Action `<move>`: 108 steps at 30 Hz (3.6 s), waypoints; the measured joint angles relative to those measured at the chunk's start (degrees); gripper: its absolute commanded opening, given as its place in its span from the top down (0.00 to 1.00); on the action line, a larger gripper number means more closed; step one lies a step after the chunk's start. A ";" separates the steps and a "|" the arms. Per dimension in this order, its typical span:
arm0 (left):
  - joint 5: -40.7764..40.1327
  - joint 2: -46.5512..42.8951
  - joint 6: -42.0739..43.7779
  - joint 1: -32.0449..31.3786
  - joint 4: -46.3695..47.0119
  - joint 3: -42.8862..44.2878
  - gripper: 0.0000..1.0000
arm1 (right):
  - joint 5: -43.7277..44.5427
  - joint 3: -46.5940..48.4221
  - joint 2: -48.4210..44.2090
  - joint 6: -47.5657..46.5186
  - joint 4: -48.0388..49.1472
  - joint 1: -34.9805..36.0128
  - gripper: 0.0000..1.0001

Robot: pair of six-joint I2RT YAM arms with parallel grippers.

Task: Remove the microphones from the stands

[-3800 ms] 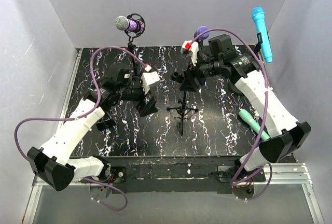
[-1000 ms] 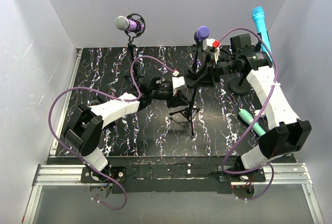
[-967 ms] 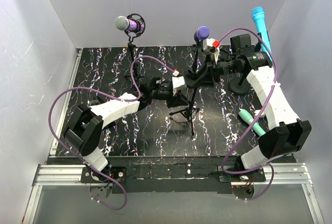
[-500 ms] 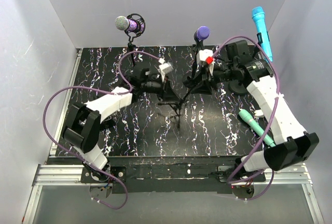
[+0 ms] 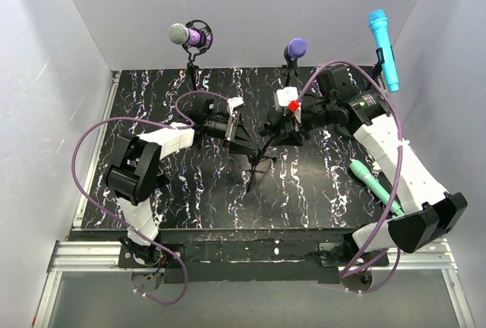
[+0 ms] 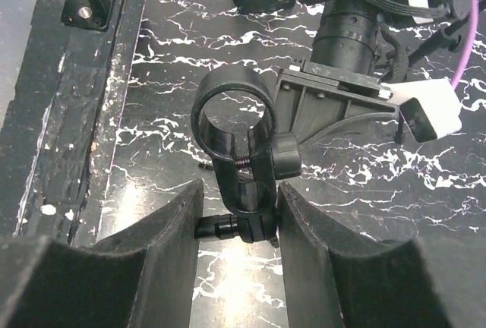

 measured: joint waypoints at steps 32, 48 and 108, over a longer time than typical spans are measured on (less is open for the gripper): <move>-29.51 -29.79 94.14 -9.90 1.73 -21.46 0.42 | -0.57 16.37 13.46 -2.56 -17.73 5.03 0.99; -36.26 -42.05 95.19 -13.44 -10.03 -21.00 0.37 | 1.44 23.54 16.31 -5.22 -21.64 9.38 0.93; -34.56 -28.35 109.13 -13.90 -5.40 -19.74 0.61 | 9.92 11.54 10.10 18.97 0.24 11.50 0.95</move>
